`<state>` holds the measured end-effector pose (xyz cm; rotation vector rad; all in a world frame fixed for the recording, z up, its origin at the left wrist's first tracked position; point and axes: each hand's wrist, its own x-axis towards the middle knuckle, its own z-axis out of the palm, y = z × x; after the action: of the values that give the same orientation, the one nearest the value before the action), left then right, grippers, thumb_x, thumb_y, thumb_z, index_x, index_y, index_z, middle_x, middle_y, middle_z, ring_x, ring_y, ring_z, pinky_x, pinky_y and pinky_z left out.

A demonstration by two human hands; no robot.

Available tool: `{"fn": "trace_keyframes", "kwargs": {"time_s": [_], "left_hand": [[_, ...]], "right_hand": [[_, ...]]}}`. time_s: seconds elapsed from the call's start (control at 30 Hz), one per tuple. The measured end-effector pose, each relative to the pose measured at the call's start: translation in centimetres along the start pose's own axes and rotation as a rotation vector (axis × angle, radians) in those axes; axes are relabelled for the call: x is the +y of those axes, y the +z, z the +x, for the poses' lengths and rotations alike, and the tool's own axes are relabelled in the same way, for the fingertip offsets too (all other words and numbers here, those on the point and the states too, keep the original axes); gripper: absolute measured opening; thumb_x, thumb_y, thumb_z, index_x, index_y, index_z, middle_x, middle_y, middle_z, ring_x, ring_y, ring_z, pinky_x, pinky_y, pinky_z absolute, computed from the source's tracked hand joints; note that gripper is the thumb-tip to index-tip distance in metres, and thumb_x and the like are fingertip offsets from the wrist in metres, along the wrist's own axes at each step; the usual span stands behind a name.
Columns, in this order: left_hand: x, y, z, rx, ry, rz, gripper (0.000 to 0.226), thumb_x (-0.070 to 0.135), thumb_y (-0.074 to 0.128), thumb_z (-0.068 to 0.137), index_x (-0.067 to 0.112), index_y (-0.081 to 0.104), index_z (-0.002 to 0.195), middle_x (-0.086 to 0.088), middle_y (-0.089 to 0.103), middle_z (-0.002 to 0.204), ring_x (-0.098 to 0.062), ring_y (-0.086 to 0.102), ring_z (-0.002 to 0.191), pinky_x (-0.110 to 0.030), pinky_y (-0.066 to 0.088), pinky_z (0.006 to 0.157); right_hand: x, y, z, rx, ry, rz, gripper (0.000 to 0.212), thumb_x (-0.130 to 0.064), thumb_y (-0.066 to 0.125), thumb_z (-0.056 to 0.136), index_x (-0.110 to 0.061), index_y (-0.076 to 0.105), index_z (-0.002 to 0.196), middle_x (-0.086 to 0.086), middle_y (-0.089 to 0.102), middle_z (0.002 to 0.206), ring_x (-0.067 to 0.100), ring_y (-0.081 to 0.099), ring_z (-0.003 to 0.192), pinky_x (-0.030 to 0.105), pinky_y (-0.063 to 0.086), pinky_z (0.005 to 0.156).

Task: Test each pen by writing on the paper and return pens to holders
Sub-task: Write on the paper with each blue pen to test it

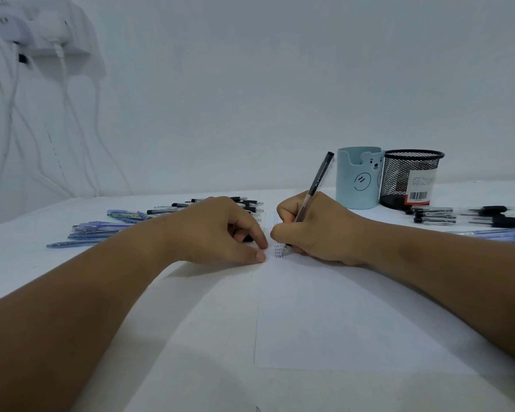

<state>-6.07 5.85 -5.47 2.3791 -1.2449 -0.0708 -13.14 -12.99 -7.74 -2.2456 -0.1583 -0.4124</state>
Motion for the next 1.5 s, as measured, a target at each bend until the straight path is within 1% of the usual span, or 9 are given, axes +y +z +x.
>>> {"fn": "trace_keyframes", "kwargs": {"time_s": [0.23,0.4,0.53,0.6,0.8,1.03,1.23,1.33,1.5], "left_hand": [[0.2,0.1,-0.1,0.0,-0.009,0.003,0.01,0.039,0.082,0.081,0.041,0.079,0.09,0.013,0.051,0.071,-0.023,0.058,0.084,-0.038,0.049,0.081],[0.3,0.2,-0.1,0.028,-0.038,0.0,0.005,0.036,0.08,0.082,0.034,0.078,0.086,0.008,0.056,0.072,-0.012,0.056,0.072,-0.024,0.044,0.074],[0.6,0.5,-0.2,0.051,-0.061,0.034,0.006,0.038,0.078,0.082,0.033,0.078,0.084,0.007,0.06,0.075,-0.004,0.054,0.069,-0.02,0.045,0.073],[0.6,0.6,-0.2,0.055,-0.063,0.04,0.006,0.038,0.078,0.082,0.033,0.078,0.083,0.004,0.062,0.076,-0.002,0.053,0.068,-0.019,0.044,0.071],[0.5,0.6,-0.1,0.058,-0.061,0.05,0.004,0.037,0.077,0.082,0.033,0.078,0.083,-0.001,0.066,0.083,-0.002,0.052,0.067,-0.017,0.038,0.068],[0.3,0.7,0.1,0.07,-0.044,0.077,0.007,0.04,0.075,0.083,0.034,0.076,0.079,0.001,0.065,0.08,-0.001,0.051,0.065,-0.02,0.036,0.068],[0.3,1.5,0.6,0.255,0.034,0.117,0.008,0.04,0.07,0.084,0.033,0.072,0.08,0.01,0.058,0.07,-0.005,0.052,0.069,-0.03,0.034,0.079],[0.7,2.1,0.9,0.345,0.137,0.051,0.018,0.054,0.062,0.08,0.04,0.069,0.088,0.021,0.056,0.076,-0.005,0.054,0.074,-0.031,0.037,0.083],[1.7,3.3,0.8,0.225,0.195,0.134,0.048,0.078,0.041,0.079,0.046,0.064,0.108,0.023,0.06,0.097,0.001,0.053,0.102,-0.035,0.038,0.101]], "right_hand": [[-0.1,-0.1,-0.1,0.028,-0.012,-0.01,0.044,-0.01,0.066,0.082,-0.018,0.034,0.053,0.003,0.036,0.052,0.015,0.032,0.048,0.024,0.028,0.049],[-0.2,-0.6,0.4,0.158,0.073,0.347,0.051,-0.035,0.057,0.1,-0.016,0.045,0.055,0.009,0.048,0.057,0.022,0.045,0.048,0.026,0.034,0.046],[-0.9,-2.0,0.5,0.263,0.012,0.341,0.038,-0.051,0.054,0.098,-0.017,0.045,0.082,-0.005,0.044,0.049,0.017,0.038,0.039,0.023,0.034,0.042],[-0.9,-2.4,0.3,0.27,0.01,0.259,0.043,-0.062,0.053,0.089,-0.02,0.049,0.095,-0.001,0.044,0.052,0.013,0.034,0.037,0.022,0.035,0.038],[-0.4,-2.7,-0.1,0.278,-0.022,-0.007,0.034,-0.044,0.044,0.104,-0.02,0.065,0.09,0.0,0.05,0.051,0.008,0.042,0.036,0.024,0.042,0.035],[-0.3,-3.0,-0.2,0.278,-0.102,0.068,0.034,-0.037,0.055,0.1,-0.011,0.066,0.081,-0.001,0.038,0.05,0.017,0.035,0.048,0.02,0.03,0.042],[-1.2,-3.9,-0.3,0.168,-0.058,-0.024,0.037,-0.044,0.051,0.101,-0.011,0.068,0.1,0.008,0.04,0.066,0.014,0.035,0.049,0.021,0.035,0.039],[-1.6,-5.8,0.0,0.172,-0.026,-0.067,0.034,-0.043,0.05,0.102,-0.011,0.062,0.104,0.007,0.043,0.063,0.017,0.034,0.046,0.024,0.036,0.037],[-1.8,-11.7,-0.5,0.207,0.022,-0.322,0.019,-0.042,0.046,0.103,-0.024,0.051,0.105,-0.003,0.055,0.058,0.003,0.042,0.039,0.02,0.036,0.043]]}}
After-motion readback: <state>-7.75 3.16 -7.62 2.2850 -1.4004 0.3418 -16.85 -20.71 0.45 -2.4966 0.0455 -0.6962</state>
